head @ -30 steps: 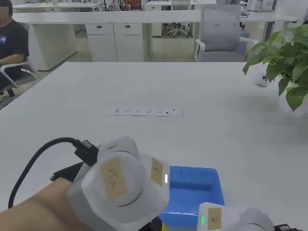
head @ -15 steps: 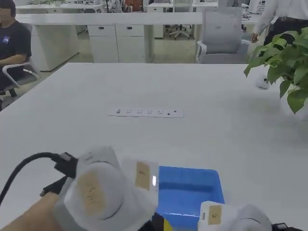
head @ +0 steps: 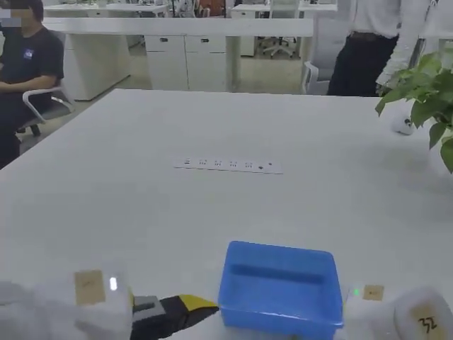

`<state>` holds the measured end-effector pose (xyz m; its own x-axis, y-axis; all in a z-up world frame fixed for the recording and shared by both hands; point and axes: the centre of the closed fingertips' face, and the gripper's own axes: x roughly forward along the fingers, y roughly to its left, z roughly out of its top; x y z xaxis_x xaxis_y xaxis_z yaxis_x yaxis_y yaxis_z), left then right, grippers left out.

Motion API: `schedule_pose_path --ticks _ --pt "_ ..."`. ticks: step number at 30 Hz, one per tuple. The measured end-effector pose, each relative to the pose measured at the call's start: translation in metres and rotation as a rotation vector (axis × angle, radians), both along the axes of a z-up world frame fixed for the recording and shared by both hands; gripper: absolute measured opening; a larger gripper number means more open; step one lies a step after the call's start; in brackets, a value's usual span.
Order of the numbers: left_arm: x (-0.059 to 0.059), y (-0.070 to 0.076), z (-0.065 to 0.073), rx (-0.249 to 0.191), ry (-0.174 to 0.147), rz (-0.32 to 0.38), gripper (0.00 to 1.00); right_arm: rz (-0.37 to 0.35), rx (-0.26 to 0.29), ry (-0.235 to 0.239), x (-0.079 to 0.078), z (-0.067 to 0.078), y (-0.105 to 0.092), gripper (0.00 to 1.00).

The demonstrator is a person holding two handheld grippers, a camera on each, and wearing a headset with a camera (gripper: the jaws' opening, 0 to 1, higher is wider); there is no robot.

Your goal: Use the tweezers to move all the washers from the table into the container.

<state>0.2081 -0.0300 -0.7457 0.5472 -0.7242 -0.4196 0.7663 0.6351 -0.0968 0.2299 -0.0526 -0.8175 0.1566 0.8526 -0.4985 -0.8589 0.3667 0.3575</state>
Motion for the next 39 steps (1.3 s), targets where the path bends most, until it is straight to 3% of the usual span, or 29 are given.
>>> schedule_pose_path --ticks 2,6,10,13,20,22,26,28,30,34,37,39 --pt "0.002 0.009 -0.004 0.022 -0.003 0.062 0.68 -0.022 0.008 0.007 0.004 0.004 -0.003 0.02" --pt "0.007 0.019 0.001 0.020 -0.056 0.156 0.71 -0.052 0.035 0.014 0.009 0.015 -0.007 0.02" --pt "0.014 0.028 0.009 -0.061 -0.074 0.276 0.81 -0.059 0.023 -0.023 0.014 0.026 -0.014 0.02" --pt "0.018 0.039 0.012 -0.068 -0.133 0.346 0.90 -0.078 0.022 -0.057 0.022 0.037 -0.022 0.02" --pt "0.022 0.048 0.012 -0.044 -0.183 0.394 0.93 -0.116 0.030 -0.101 0.041 0.057 -0.037 0.02" --pt "0.023 0.049 0.010 -0.025 -0.182 0.394 0.95 -0.124 0.024 -0.115 0.046 0.060 -0.040 0.02" --pt "0.021 0.045 0.011 -0.028 -0.188 0.367 0.95 -0.137 0.020 -0.135 0.056 0.066 -0.044 0.02" --pt "0.020 0.045 0.009 -0.001 -0.194 0.361 0.94 -0.145 0.020 -0.140 0.061 0.068 -0.045 0.02" --pt "0.020 0.045 0.007 0.003 -0.183 0.355 0.93 -0.157 0.017 -0.147 0.067 0.071 -0.046 0.02" --pt "0.020 0.049 0.008 -0.001 -0.186 0.365 0.92 -0.171 0.005 -0.160 0.081 0.071 -0.047 0.03" --pt "0.021 0.054 0.010 -0.029 -0.181 0.385 0.91 -0.165 -0.064 -0.211 0.092 0.064 -0.051 0.03" --pt "0.021 0.057 0.012 -0.038 -0.181 0.397 0.91 -0.164 -0.075 -0.213 0.096 0.060 -0.051 0.03"
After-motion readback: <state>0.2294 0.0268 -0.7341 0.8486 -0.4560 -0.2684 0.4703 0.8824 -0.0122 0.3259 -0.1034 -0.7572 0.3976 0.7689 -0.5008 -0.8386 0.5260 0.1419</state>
